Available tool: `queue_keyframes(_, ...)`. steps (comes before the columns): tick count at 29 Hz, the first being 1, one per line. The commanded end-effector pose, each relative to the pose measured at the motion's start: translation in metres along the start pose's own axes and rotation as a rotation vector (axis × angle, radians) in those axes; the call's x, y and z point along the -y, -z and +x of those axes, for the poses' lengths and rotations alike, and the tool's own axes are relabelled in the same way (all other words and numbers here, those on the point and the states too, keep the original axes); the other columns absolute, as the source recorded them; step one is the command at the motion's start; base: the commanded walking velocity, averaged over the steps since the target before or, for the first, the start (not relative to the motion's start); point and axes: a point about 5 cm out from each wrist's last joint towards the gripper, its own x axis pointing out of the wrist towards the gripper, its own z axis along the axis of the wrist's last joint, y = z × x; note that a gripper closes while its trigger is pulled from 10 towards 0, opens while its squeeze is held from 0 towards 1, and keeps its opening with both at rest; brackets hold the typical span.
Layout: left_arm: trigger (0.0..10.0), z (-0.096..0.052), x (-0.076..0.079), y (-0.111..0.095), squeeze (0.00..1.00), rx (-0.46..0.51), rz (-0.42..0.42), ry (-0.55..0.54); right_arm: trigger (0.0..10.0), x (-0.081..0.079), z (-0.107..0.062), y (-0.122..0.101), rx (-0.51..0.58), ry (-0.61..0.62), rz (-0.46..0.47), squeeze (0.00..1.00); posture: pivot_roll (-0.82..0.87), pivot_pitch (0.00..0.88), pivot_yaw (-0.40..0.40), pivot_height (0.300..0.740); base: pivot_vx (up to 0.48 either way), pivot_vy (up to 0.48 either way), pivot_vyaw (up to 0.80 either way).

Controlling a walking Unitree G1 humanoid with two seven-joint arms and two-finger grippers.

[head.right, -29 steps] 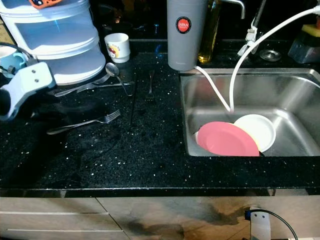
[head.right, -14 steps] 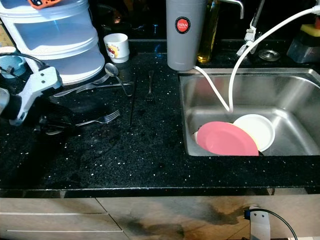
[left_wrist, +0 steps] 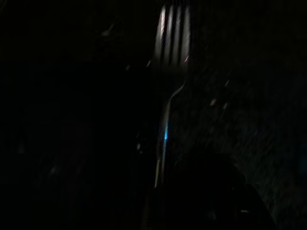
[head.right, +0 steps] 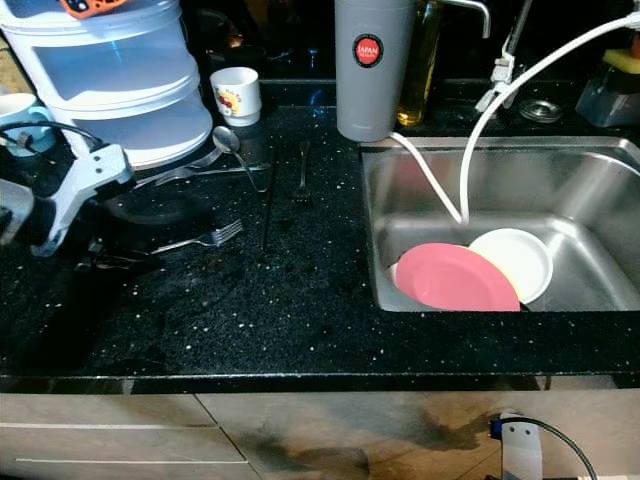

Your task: Kitchen organization

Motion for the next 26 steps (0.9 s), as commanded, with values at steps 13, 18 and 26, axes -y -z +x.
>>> queue_keyframes(13,0.0,0.024,0.012,0.027,0.0,-0.154,-0.061,0.132,10.0,-0.002,0.0,-0.004,0.011,-0.001,-0.002,0.0,-0.03,0.032,0.057,0.74,0.0,0.0,0.0)
queue_keyframes(18,0.0,0.025,0.012,0.031,0.0,-0.185,-0.058,0.128,10.0,-0.001,0.0,-0.004,0.012,-0.001,-0.002,0.0,-0.03,0.031,0.056,0.74,0.0,0.0,0.0)
queue_keyframes(26,0.0,0.029,0.013,0.029,0.0,-0.148,-0.076,0.115,10.0,-0.002,0.0,-0.004,0.011,-0.002,-0.004,0.0,-0.03,0.03,0.054,0.74,0.0,0.0,0.0)
